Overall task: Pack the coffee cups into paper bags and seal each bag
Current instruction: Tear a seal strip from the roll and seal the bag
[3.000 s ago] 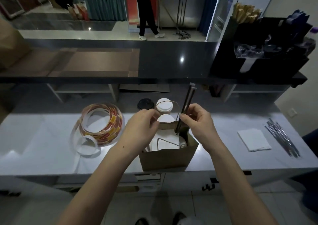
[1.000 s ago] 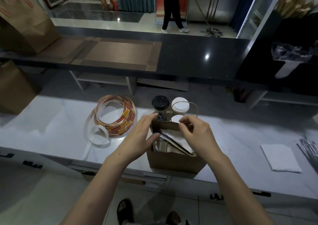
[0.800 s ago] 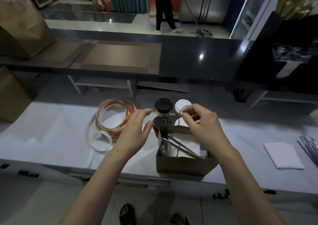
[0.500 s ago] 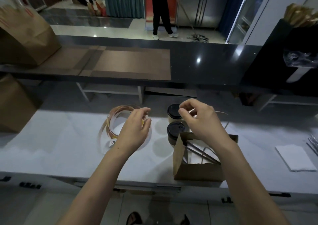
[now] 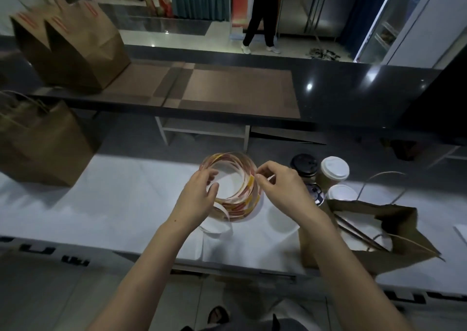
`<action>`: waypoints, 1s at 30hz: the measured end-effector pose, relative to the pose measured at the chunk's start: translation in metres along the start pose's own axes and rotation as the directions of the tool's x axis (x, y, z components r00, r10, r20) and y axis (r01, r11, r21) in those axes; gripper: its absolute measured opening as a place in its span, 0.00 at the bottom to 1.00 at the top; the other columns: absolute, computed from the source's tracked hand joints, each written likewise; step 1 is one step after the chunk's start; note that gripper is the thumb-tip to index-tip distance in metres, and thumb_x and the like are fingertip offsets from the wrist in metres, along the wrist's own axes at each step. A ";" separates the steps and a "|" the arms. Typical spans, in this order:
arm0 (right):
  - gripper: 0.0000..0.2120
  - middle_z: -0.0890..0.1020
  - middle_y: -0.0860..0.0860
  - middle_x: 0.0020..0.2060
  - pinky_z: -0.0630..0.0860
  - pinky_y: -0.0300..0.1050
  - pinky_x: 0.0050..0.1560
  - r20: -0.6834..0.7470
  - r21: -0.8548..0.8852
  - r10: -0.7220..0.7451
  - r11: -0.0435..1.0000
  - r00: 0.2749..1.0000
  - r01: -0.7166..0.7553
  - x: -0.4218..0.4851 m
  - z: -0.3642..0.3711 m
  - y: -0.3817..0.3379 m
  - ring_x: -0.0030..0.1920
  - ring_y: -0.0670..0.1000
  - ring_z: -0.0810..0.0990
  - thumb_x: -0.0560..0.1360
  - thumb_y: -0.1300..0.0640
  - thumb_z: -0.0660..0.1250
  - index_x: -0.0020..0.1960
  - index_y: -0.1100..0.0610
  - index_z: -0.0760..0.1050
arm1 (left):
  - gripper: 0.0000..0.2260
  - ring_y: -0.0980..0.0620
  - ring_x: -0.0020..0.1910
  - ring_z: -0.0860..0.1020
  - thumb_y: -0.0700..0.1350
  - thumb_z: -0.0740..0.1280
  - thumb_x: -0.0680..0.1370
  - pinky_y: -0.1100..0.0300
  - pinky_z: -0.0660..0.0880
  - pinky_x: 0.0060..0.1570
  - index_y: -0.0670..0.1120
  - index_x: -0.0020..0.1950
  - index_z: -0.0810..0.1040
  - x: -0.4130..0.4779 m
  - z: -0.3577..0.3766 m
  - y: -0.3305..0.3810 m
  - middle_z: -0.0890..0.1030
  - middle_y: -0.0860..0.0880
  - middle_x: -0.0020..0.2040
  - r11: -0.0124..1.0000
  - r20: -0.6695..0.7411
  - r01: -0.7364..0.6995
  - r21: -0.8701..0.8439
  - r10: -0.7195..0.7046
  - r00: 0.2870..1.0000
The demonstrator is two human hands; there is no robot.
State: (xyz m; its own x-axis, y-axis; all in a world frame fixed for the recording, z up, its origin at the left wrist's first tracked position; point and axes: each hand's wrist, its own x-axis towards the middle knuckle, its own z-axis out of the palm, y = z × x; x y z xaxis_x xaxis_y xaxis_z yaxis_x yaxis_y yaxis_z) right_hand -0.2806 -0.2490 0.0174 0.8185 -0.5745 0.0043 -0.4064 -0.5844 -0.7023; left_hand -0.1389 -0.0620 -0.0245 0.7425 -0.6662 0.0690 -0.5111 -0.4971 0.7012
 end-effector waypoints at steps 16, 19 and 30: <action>0.06 0.83 0.47 0.39 0.83 0.53 0.46 0.380 -0.153 -0.037 0.983 0.924 0.102 0.019 0.150 0.011 0.41 0.48 0.81 0.79 0.57 0.67 0.45 0.53 0.82 | 0.15 0.50 0.54 0.78 0.43 0.61 0.85 0.57 0.74 0.55 0.43 0.71 0.75 -0.033 0.030 -0.120 0.80 0.46 0.61 0.903 0.081 0.430 0.014 -0.430 0.899; 0.05 0.82 0.51 0.38 0.81 0.53 0.44 0.452 -0.195 -0.088 0.961 0.888 0.194 0.019 0.177 0.015 0.40 0.51 0.80 0.77 0.60 0.68 0.43 0.57 0.80 | 0.15 0.50 0.54 0.78 0.43 0.60 0.84 0.58 0.73 0.54 0.44 0.70 0.76 -0.037 0.038 -0.127 0.81 0.46 0.61 0.875 0.094 0.483 0.013 -0.482 0.871; 0.07 0.82 0.53 0.43 0.83 0.52 0.47 0.536 -0.341 -0.092 0.885 0.839 0.316 0.015 0.217 0.042 0.43 0.54 0.81 0.77 0.58 0.70 0.54 0.58 0.83 | 0.15 0.47 0.58 0.79 0.43 0.60 0.85 0.58 0.73 0.57 0.44 0.71 0.76 -0.052 0.047 -0.134 0.81 0.45 0.63 0.833 0.109 0.554 0.013 -0.552 0.827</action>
State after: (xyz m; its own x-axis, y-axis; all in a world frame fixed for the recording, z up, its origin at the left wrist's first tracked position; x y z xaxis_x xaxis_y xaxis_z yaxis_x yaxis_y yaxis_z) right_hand -0.1972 -0.1575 -0.1668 0.9420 -0.1206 -0.3131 -0.2400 -0.8943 -0.3776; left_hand -0.1294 0.0133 -0.1550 0.8489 -0.3373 -0.4069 -0.0201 -0.7899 0.6129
